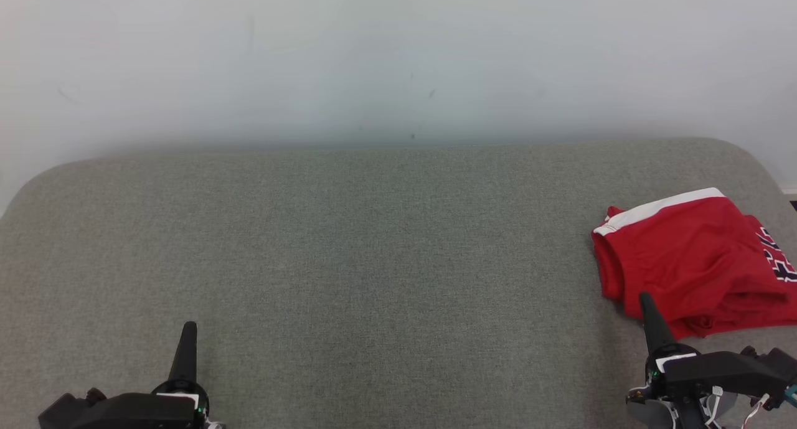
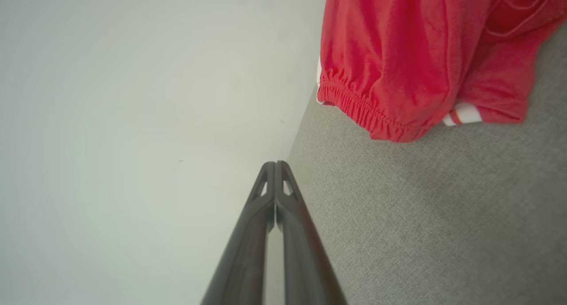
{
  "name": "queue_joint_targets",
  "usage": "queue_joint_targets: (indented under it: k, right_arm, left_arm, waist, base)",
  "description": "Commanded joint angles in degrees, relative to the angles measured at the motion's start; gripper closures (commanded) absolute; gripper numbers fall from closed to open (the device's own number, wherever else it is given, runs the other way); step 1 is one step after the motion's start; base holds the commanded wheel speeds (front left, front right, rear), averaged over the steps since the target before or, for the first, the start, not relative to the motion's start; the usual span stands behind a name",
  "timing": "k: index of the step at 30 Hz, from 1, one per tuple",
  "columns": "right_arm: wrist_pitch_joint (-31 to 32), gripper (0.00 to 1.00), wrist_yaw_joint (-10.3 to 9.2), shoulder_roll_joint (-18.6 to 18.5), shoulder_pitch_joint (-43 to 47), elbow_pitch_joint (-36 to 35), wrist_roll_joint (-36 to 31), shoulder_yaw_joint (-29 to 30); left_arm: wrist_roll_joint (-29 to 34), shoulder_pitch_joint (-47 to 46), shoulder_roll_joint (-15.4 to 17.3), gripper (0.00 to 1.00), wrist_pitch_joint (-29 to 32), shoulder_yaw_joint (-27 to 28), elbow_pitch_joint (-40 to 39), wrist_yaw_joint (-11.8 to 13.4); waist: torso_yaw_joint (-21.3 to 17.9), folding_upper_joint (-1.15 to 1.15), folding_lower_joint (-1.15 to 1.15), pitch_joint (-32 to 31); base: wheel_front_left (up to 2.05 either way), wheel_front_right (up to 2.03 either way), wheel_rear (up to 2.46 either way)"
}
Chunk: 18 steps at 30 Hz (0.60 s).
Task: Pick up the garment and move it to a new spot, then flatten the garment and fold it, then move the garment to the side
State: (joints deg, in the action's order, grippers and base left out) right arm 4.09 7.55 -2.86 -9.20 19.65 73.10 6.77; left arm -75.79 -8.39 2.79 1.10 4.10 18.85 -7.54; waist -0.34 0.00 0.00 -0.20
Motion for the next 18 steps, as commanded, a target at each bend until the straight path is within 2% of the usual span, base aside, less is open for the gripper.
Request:
queue_joint_targets:
  k: [1, 18]
  right_arm:
    - [0.4, 1.0, -0.08, 0.0, -0.8, -0.2, 1.7, 0.3]
    - [1.9, 1.0, -0.09, 0.0, -1.8, 0.0, 9.2, 1.2]
  left_arm:
    - [-1.7, -1.1, 0.3, 1.0, 0.4, 0.3, 0.0, 0.1]
    - [-8.4, -3.0, 0.3, 1.0, 2.3, 0.8, 0.9, 0.1]
  waist:
    - [0.0, 0.0, 0.0, 0.0]
    - [0.1, 0.0, 0.0, 0.3]
  base:
    - [0.0, 0.0, 0.0]
    - [0.0, 0.0, 0.0]
